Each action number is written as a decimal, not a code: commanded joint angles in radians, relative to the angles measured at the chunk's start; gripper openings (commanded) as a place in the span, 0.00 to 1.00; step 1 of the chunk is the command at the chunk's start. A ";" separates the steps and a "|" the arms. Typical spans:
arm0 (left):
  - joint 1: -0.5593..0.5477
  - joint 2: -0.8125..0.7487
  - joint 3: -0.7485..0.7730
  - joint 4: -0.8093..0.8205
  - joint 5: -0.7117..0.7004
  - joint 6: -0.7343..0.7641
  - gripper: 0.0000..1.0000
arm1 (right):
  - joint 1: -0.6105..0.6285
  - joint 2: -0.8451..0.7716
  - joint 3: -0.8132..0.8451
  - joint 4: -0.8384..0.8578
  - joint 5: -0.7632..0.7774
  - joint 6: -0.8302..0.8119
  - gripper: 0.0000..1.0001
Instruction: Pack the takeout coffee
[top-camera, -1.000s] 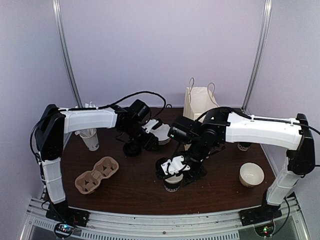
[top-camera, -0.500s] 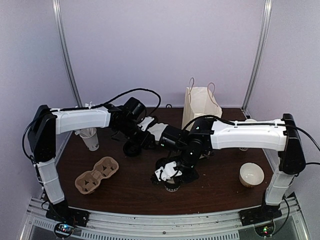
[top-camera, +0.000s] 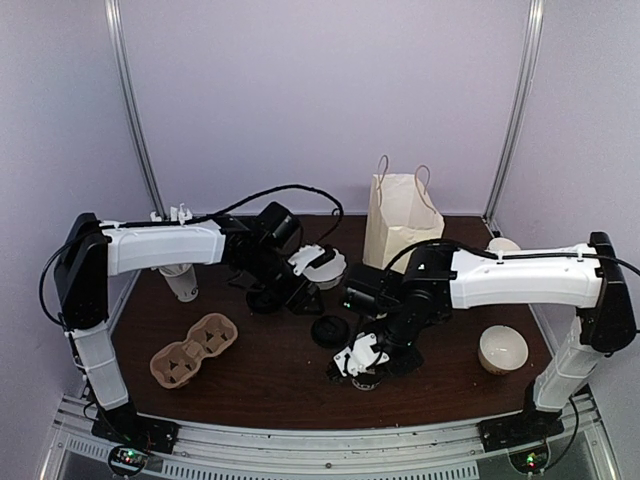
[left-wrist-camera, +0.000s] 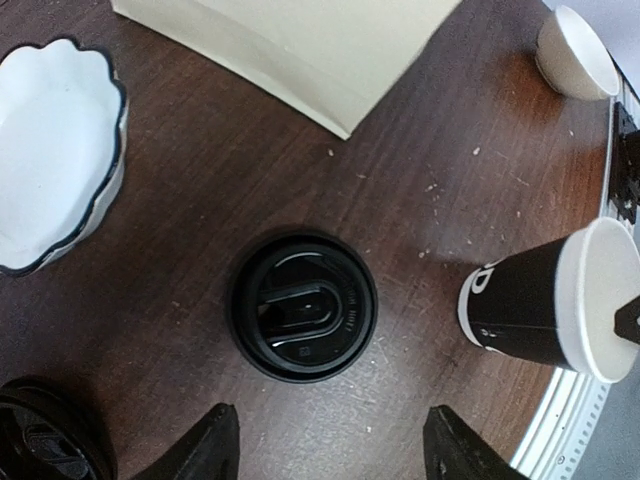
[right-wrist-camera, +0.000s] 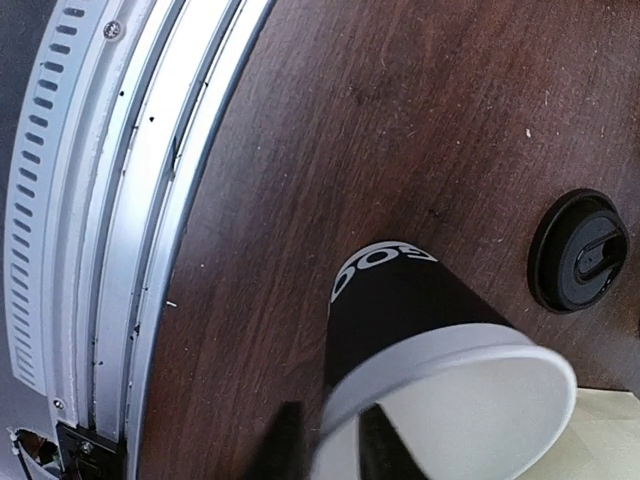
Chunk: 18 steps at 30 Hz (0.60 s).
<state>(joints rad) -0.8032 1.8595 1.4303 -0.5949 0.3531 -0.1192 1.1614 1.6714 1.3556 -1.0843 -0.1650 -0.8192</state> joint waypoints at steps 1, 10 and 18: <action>-0.024 0.024 0.005 0.021 -0.013 0.054 0.67 | 0.007 -0.043 -0.014 0.004 0.023 0.007 0.37; -0.090 0.126 0.092 -0.031 -0.199 0.076 0.74 | -0.025 -0.147 0.139 -0.202 -0.124 0.001 0.56; -0.118 0.166 0.114 -0.026 -0.211 0.103 0.75 | -0.242 -0.275 0.165 -0.219 -0.228 0.046 0.58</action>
<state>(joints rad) -0.9043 2.0033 1.5021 -0.6235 0.1661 -0.0521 1.0214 1.4452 1.5124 -1.2633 -0.3187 -0.8040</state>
